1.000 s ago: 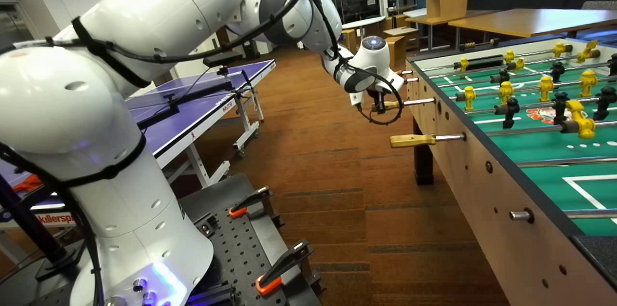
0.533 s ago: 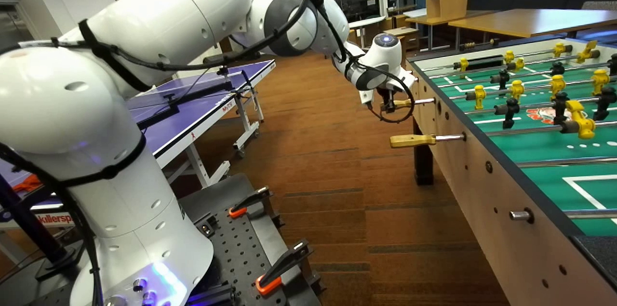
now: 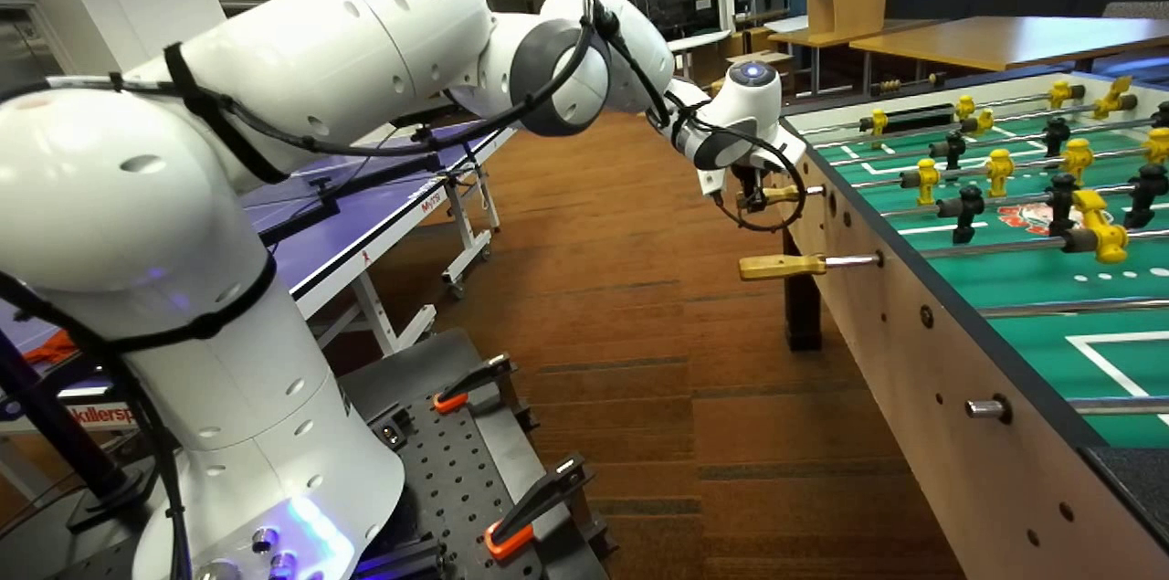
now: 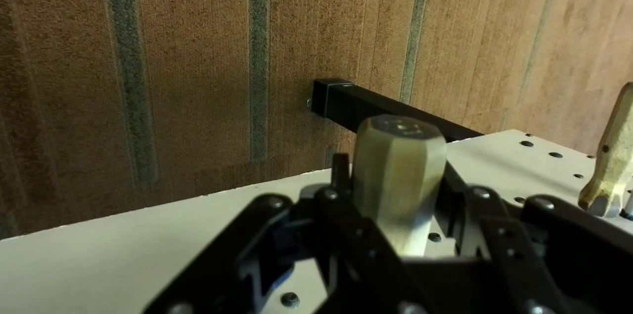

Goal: Push the fourth rod from the left to the right

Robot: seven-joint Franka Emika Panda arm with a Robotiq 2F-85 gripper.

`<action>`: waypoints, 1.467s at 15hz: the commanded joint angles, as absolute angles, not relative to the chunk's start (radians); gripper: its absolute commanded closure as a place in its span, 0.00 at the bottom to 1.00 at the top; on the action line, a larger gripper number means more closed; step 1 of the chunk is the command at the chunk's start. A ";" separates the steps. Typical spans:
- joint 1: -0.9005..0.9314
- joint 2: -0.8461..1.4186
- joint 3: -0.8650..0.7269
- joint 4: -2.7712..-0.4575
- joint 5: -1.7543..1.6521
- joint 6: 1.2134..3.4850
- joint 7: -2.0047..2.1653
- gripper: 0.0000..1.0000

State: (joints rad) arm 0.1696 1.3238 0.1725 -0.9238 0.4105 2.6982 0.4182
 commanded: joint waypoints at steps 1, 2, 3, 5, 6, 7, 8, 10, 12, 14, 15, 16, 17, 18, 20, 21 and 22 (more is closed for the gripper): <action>0.154 1.357 0.143 -0.820 0.381 2.639 0.458 0.83; 0.154 1.360 0.142 -0.812 0.381 2.630 0.460 0.83; 0.153 1.362 0.141 -0.806 0.380 2.621 0.461 0.83; 0.152 1.366 0.143 -0.795 0.381 2.611 0.465 0.74; 0.152 1.363 0.145 -0.795 0.384 2.605 0.473 0.34; 0.153 1.355 0.146 -0.800 0.383 2.588 0.479 0.34; 0.158 1.342 0.137 -0.808 0.376 2.587 0.481 0.30; 0.165 1.280 0.103 -0.861 0.374 2.600 0.475 0.15; 0.161 1.203 0.094 -0.930 0.379 2.592 0.459 0.01; 0.150 1.099 0.115 -1.029 0.391 2.563 0.415 0.00; 0.148 1.059 0.117 -1.066 0.391 2.548 0.401 0.00; 0.154 1.021 0.100 -1.097 0.382 2.530 0.409 0.00; 0.161 0.979 0.082 -1.132 0.374 2.514 0.419 0.00; 0.167 0.936 0.068 -1.169 0.365 2.499 0.429 0.00; 0.171 0.854 0.055 -1.242 0.318 2.468 0.454 0.00; 0.171 0.811 0.051 -1.280 0.305 2.449 0.454 0.00; 0.174 0.768 0.042 -1.321 0.289 2.433 0.462 0.00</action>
